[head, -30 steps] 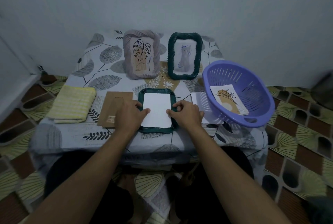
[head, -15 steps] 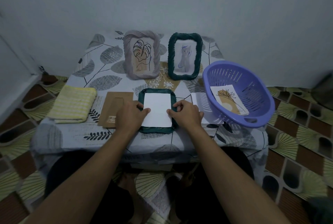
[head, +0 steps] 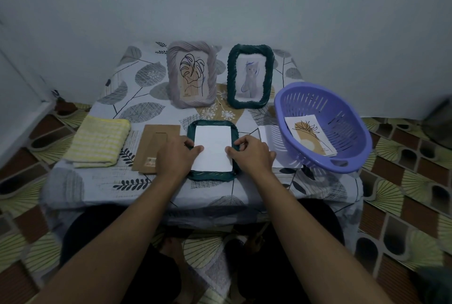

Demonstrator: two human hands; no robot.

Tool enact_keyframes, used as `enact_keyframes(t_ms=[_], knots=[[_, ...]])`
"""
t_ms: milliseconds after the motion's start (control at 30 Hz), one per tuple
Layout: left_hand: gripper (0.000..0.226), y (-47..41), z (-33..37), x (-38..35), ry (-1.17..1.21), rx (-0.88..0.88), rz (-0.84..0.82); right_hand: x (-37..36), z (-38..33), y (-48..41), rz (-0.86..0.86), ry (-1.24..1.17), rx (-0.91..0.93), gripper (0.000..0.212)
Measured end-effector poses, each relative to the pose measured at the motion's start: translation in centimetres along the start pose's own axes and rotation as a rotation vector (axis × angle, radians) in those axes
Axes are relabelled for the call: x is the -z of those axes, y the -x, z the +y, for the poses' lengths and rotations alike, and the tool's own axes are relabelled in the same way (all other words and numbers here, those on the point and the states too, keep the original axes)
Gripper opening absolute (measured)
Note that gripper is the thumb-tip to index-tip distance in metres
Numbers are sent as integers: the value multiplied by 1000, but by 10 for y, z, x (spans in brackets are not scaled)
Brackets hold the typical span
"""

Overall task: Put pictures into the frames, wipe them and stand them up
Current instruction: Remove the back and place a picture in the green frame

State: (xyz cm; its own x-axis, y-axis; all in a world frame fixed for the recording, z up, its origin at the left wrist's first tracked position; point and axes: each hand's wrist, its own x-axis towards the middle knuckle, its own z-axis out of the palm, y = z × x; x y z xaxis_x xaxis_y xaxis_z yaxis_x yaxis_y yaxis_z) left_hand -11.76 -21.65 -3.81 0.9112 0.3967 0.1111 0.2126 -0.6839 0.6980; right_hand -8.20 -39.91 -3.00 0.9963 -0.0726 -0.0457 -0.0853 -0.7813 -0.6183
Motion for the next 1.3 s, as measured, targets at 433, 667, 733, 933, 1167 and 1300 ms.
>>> enact_keyframes(t_ms=[433, 667, 733, 933, 1167, 1300], knots=[[23, -11, -24, 59, -41, 166, 131, -21, -64, 38, -92, 153, 471, 30], [48, -11, -65, 75, -164, 208, -23, -47, -87, 48, -258, 310, 454, 40], [48, -8, -68, 74, -151, 198, -32, -52, -89, 49, -289, 328, 452, 40], [37, -10, -70, 76, -40, 261, -48, -58, -91, 54, -313, 361, 475, 40], [20, -14, -53, 80, 516, 397, 79, -54, -94, 54, -343, 421, 486, 42], [16, -12, -44, 83, 693, 340, 187, -48, -97, 55, -300, 332, 478, 40]])
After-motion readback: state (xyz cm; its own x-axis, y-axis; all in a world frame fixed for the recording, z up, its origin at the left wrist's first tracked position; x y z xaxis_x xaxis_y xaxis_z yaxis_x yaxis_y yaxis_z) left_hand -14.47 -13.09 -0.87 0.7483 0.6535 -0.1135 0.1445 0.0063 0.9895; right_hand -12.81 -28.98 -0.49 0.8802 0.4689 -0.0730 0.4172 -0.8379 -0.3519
